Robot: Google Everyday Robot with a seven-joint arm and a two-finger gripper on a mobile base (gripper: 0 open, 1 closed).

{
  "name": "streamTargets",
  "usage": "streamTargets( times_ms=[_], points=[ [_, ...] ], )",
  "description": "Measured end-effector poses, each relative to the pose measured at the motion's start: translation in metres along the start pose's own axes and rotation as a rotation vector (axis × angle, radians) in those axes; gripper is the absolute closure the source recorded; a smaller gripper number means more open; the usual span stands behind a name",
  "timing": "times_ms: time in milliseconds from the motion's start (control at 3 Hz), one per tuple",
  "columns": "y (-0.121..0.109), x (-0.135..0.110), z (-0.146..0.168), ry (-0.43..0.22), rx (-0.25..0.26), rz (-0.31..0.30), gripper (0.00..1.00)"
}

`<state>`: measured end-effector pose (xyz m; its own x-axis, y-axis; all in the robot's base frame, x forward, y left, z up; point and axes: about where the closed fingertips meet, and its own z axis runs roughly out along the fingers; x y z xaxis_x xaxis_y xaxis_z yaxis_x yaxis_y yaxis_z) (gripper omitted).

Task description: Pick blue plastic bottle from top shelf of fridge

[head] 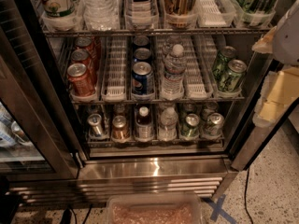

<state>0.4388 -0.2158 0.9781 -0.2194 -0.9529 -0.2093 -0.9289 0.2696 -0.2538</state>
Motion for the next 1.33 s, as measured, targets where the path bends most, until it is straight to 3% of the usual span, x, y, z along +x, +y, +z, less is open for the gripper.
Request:
streamTargets(
  times_ms=[333,667,1000,1333],
  points=[
    [0.001,-0.004,-0.001,-0.014,0.012,0.004,0.0],
    [0.01,-0.027,0.002,-0.112,0.045,0.035,0.0],
    [0.006,-0.068,0.005,-0.265,0.102,0.053,0.0],
    [0.004,-0.108,0.005,-0.4,0.116,0.047,0.0]
  ],
)
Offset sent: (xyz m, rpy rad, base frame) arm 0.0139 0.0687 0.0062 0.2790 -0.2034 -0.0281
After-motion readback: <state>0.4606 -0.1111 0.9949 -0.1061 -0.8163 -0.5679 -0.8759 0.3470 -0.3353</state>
